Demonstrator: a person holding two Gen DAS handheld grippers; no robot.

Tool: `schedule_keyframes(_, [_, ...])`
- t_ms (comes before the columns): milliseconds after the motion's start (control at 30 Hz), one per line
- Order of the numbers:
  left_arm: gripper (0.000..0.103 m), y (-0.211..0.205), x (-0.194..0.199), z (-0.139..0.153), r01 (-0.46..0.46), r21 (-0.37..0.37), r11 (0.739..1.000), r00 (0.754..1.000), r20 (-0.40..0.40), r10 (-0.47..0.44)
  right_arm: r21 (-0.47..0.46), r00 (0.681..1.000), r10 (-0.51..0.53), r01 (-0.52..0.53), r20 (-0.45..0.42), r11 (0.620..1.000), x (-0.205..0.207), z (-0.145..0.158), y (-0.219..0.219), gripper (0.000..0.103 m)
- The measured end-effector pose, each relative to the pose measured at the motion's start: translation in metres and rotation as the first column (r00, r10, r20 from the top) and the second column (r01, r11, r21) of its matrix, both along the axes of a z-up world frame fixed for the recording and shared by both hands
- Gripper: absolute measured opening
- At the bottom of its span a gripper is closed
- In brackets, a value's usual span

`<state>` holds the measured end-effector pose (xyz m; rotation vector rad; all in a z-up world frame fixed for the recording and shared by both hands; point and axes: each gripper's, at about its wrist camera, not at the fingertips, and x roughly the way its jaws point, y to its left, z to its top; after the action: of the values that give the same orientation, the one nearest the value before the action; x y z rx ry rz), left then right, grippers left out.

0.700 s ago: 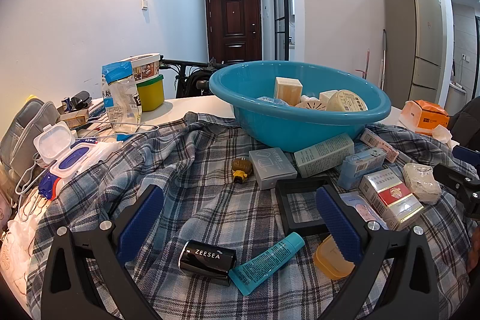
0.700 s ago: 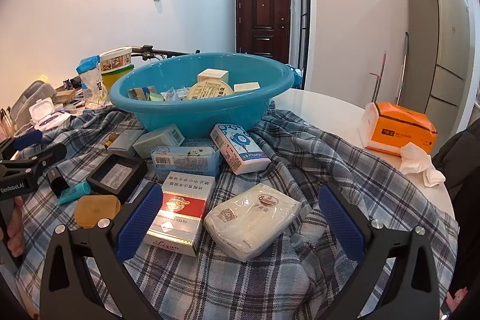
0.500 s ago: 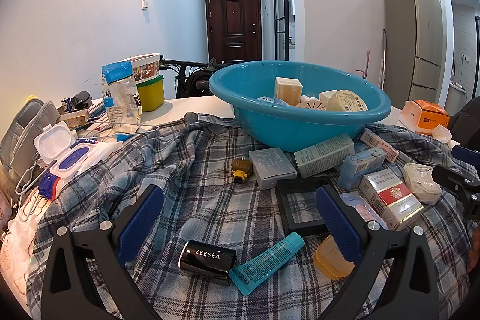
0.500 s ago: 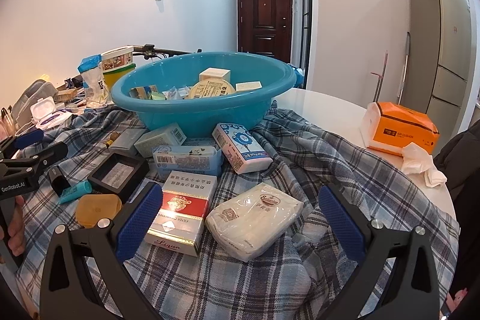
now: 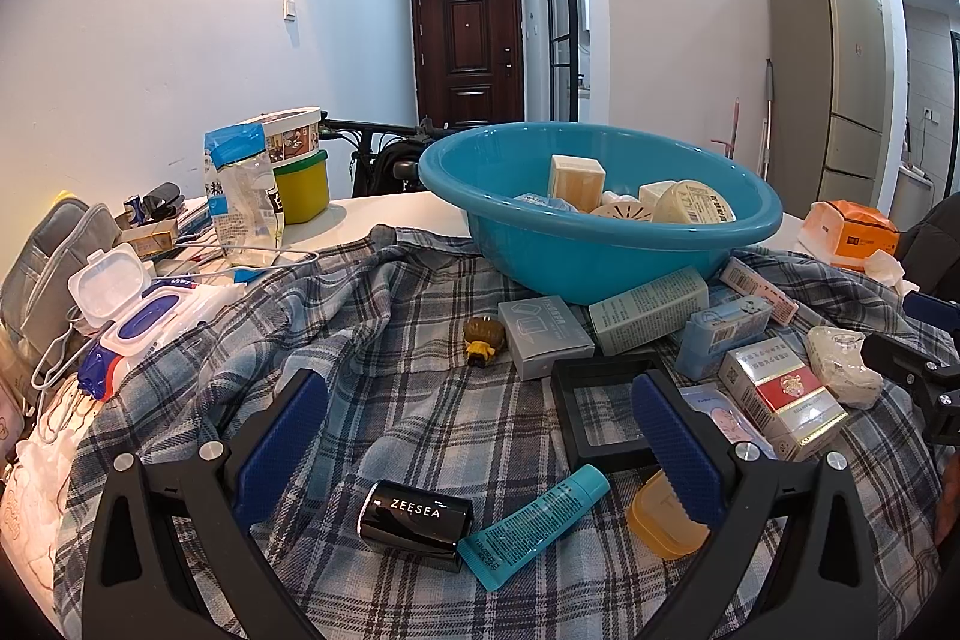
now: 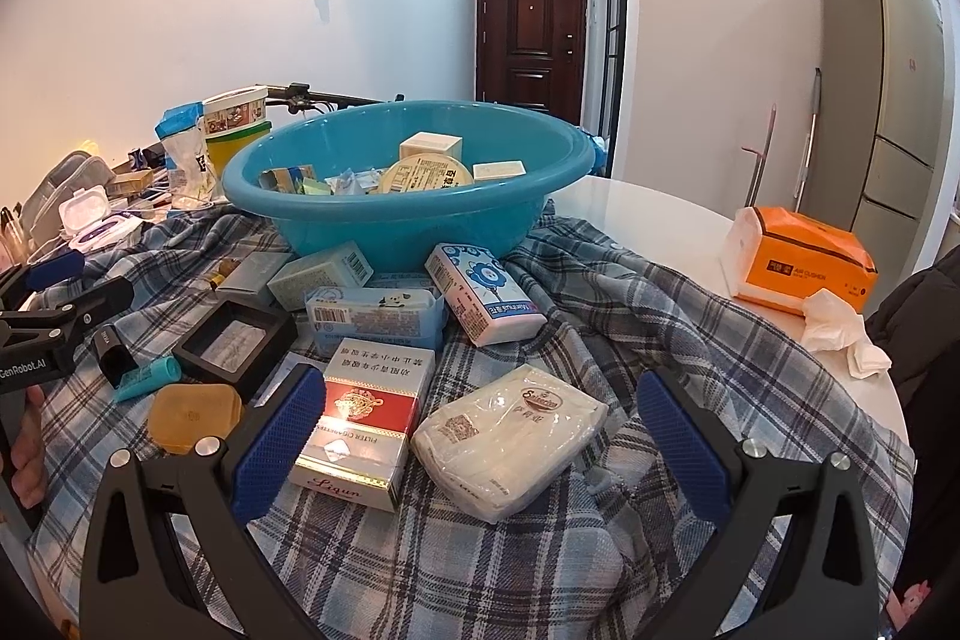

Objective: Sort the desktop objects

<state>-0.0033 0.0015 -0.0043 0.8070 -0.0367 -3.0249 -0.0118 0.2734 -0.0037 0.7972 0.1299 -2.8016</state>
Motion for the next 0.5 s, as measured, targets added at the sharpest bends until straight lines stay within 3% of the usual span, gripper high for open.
schedule_keyframes(500, [0.103,-0.0010,0.0001,0.0005,0.001,0.000,1.000,1.000,0.004,-0.001,0.000,1.000,0.003,-0.003,0.003,1.000,0.0001,0.0000,-0.0003,0.103])
